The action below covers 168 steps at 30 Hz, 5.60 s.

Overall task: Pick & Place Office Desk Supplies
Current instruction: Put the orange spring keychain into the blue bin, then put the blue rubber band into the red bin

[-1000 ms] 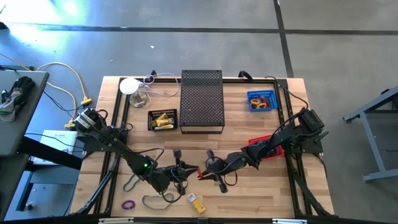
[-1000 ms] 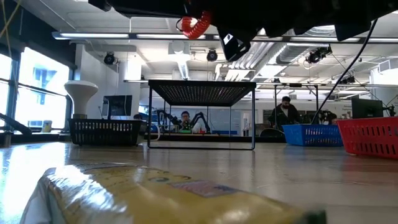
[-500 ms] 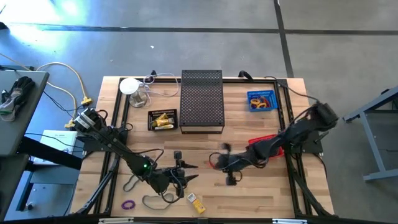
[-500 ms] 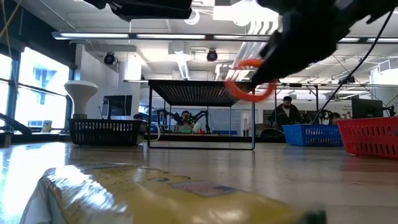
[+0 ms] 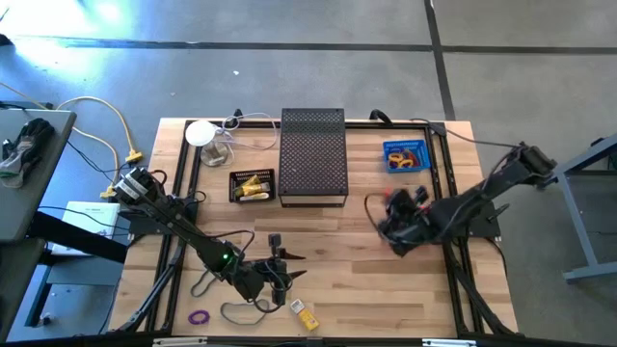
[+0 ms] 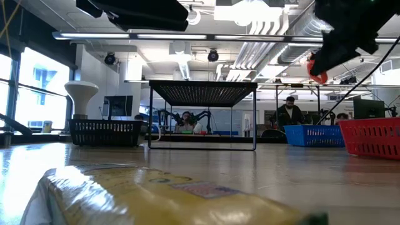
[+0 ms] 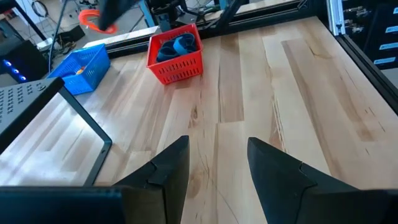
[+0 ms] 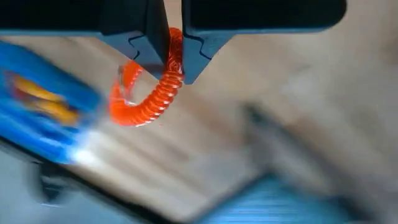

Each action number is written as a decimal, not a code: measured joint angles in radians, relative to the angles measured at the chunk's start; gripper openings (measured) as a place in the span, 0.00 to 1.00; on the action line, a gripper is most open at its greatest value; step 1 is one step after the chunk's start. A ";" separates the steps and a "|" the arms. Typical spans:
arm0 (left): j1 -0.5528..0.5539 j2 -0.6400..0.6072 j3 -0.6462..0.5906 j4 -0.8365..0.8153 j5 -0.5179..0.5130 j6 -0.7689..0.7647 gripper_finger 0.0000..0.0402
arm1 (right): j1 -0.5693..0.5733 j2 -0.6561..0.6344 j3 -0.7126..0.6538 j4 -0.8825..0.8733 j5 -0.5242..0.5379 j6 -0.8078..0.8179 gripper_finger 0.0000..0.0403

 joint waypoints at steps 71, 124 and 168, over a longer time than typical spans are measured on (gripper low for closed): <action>-0.455 -0.092 0.000 -0.662 0.074 -0.594 0.39 | 0.015 0.092 -0.060 0.944 -0.101 -0.850 0.51; -0.397 0.072 -0.003 -0.694 0.269 -0.735 0.01 | 0.017 0.092 -0.060 0.995 -0.252 -0.810 0.51; -0.080 -0.047 0.107 -0.339 -0.176 0.161 0.00 | -0.118 0.602 0.026 1.942 -0.966 -0.868 0.51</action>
